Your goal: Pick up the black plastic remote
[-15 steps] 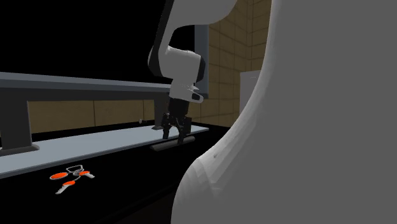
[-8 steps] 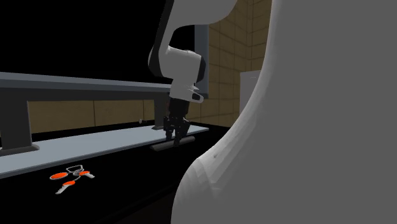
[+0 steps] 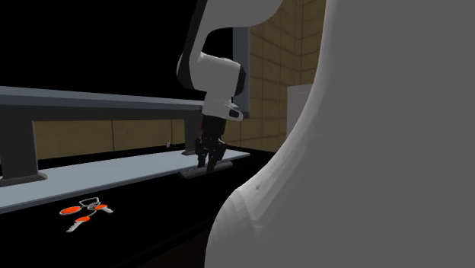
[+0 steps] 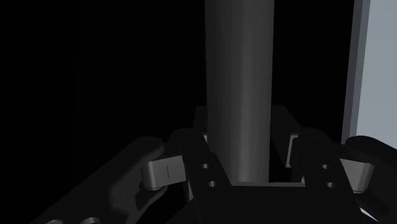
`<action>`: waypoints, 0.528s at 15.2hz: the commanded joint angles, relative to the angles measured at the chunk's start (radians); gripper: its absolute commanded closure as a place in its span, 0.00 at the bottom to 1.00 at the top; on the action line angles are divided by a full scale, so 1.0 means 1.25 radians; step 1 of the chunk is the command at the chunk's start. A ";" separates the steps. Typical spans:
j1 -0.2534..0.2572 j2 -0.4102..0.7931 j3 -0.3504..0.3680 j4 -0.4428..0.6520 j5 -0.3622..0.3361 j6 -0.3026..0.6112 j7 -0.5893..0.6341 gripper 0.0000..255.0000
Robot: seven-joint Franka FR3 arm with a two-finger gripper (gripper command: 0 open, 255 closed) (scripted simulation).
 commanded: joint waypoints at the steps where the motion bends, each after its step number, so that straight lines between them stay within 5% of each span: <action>1: -0.001 -0.006 -0.001 0.013 -0.002 -0.019 0.004 1.00; 8: -0.003 -0.028 -0.003 0.065 -0.006 -0.092 0.017 1.00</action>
